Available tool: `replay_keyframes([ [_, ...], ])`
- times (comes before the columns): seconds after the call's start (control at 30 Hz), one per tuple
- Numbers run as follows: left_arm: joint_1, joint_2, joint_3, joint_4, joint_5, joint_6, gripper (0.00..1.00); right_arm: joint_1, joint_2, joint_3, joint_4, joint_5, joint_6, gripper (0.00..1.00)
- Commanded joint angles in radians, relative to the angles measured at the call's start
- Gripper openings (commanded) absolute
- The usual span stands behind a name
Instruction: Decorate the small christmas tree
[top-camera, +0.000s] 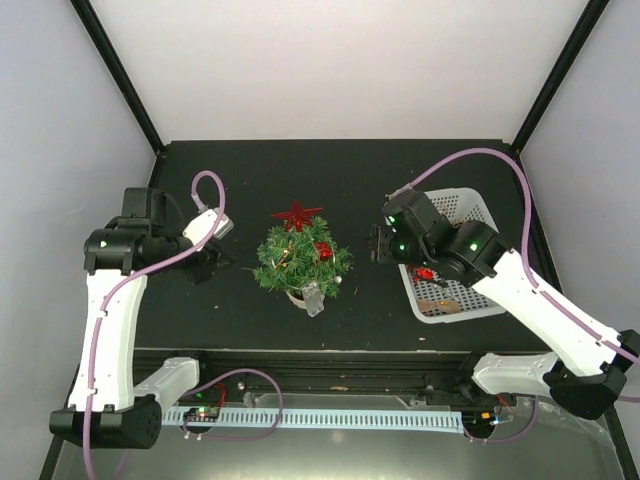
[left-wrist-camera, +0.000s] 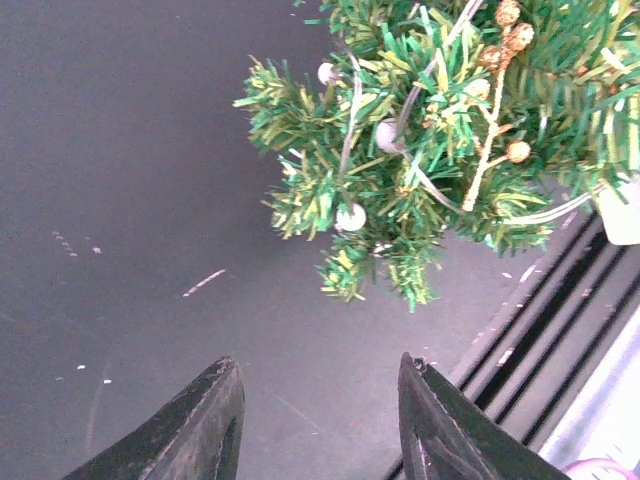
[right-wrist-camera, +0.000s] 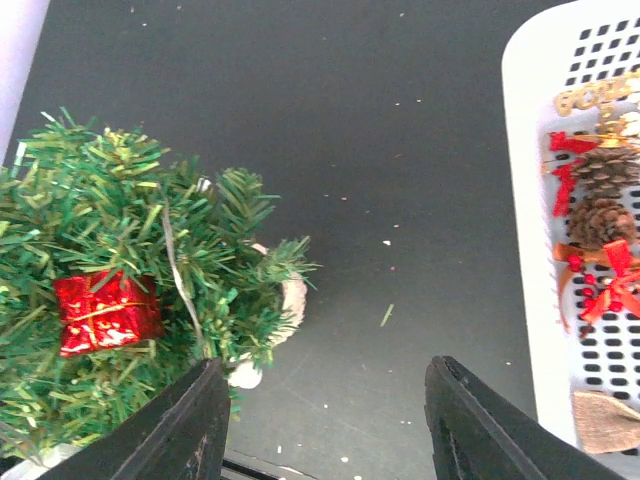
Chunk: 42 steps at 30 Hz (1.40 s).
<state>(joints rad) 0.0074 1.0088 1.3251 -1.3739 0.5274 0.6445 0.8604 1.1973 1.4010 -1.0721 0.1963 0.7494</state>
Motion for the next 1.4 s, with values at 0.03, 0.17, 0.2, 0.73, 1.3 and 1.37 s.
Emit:
replay_keyframes([
  [0.03,0.043,0.056,-0.024,-0.091,0.195,0.063,0.45,-0.011,0.047,0.027,0.044,-0.049,0.047,0.56],
  [0.17,0.043,0.065,-0.080,-0.102,0.241,0.132,0.46,-0.026,0.078,-0.015,0.077,-0.084,0.104,0.56],
  [0.2,0.042,0.055,-0.102,-0.097,0.236,0.148,0.46,-0.038,0.079,-0.031,0.099,-0.106,0.117,0.56],
  [0.73,-0.081,-0.009,-0.241,0.059,0.015,0.116,0.49,-0.234,0.233,-0.106,0.299,-0.391,-0.027,0.55],
  [1.3,-0.201,0.154,-0.324,0.360,-0.090,-0.022,0.49,-0.242,0.341,0.016,0.240,-0.426,-0.057,0.54],
  [1.37,-0.205,0.170,-0.330,0.382,-0.106,-0.022,0.49,-0.241,0.346,0.021,0.249,-0.447,-0.051,0.54],
])
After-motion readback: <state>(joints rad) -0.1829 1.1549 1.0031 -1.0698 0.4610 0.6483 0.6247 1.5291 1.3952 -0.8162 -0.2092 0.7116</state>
